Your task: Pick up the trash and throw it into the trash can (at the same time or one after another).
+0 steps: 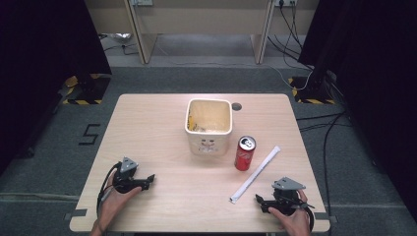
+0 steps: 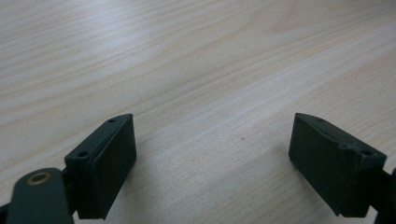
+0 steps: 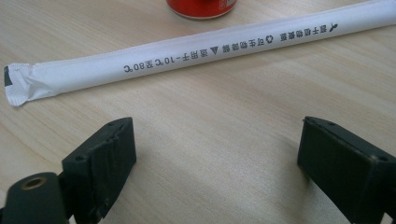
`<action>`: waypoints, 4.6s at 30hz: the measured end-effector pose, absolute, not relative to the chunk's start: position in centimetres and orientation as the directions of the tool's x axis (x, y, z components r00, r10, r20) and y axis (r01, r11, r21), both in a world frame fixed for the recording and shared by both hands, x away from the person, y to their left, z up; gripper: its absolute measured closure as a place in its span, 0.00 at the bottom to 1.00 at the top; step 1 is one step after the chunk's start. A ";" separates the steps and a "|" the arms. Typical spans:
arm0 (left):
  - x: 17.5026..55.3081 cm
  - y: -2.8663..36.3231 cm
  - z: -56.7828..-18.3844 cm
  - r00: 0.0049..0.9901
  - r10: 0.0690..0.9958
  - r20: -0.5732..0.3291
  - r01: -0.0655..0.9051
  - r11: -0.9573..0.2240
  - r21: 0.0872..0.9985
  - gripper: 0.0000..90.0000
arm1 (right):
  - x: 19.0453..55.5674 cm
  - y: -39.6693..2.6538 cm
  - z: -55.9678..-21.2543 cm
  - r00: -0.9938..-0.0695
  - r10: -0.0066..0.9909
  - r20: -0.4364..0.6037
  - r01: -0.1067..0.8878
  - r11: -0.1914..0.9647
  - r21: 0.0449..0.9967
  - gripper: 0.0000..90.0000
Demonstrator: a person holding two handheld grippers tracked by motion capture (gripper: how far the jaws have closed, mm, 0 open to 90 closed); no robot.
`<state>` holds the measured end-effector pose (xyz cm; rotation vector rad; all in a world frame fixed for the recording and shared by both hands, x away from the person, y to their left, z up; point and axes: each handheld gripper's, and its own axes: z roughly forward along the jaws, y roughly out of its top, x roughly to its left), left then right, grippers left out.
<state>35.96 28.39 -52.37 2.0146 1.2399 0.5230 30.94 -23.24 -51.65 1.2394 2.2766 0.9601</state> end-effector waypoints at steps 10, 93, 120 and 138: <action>36.0 28.4 -52.4 0.461 0.887 -0.020 0.603 -0.296 0.740 0.16 | 30.9 -23.4 -51.0 -0.539 0.842 -0.009 0.567 0.371 0.735 0.17; 36.0 28.4 -52.4 0.460 0.888 -0.022 0.604 -0.294 0.741 0.16 | 39.4 -17.7 -44.8 -0.592 0.805 0.026 0.452 0.305 0.838 0.19; 36.0 28.4 -52.4 0.460 0.888 -0.022 0.604 -0.294 0.741 0.16 | 40.5 -17.4 -46.8 -0.600 0.799 0.038 0.474 0.317 0.822 0.35; 36.0 28.4 -52.4 0.460 0.888 -0.022 0.604 -0.294 0.741 0.16 | 40.0 -17.4 -45.4 -0.605 0.796 0.007 0.435 0.323 0.840 0.37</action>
